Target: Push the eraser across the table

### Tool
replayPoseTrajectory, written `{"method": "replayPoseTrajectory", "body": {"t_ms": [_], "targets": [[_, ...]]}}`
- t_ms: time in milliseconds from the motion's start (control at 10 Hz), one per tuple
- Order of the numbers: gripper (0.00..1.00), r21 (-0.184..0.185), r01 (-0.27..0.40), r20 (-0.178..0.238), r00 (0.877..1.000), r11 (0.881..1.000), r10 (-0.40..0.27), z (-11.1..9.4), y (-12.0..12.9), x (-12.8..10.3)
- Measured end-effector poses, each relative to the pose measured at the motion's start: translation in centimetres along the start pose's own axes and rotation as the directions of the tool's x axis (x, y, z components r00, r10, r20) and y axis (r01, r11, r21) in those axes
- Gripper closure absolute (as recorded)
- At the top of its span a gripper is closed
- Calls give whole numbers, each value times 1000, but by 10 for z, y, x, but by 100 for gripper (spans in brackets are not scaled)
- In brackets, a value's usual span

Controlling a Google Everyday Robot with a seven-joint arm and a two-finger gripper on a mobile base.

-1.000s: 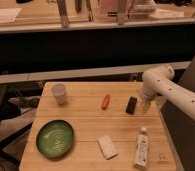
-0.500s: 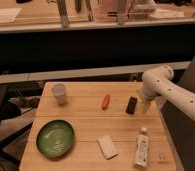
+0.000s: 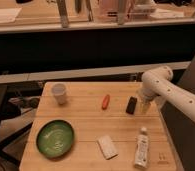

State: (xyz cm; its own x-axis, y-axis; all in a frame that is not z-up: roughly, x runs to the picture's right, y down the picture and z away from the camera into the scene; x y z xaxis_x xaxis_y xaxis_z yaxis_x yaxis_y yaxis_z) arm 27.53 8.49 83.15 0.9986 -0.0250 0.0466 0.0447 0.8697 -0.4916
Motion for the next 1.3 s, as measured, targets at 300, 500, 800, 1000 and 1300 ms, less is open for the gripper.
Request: {"method": "replayPoseTrajectory", "body": {"t_ms": [300, 500, 800, 1000, 1300], "targets": [[23, 1, 1, -3, 1000, 1000, -1, 3, 0, 1], [24, 2, 0, -3, 1000, 1000, 0, 5, 0, 1], [33, 4, 1, -8, 1000, 1000, -1, 7, 0, 2], [38, 6, -1, -9, 1000, 1000, 1, 10, 0, 2], [49, 8, -1, -13, 1000, 1000, 1, 14, 0, 3]]}}
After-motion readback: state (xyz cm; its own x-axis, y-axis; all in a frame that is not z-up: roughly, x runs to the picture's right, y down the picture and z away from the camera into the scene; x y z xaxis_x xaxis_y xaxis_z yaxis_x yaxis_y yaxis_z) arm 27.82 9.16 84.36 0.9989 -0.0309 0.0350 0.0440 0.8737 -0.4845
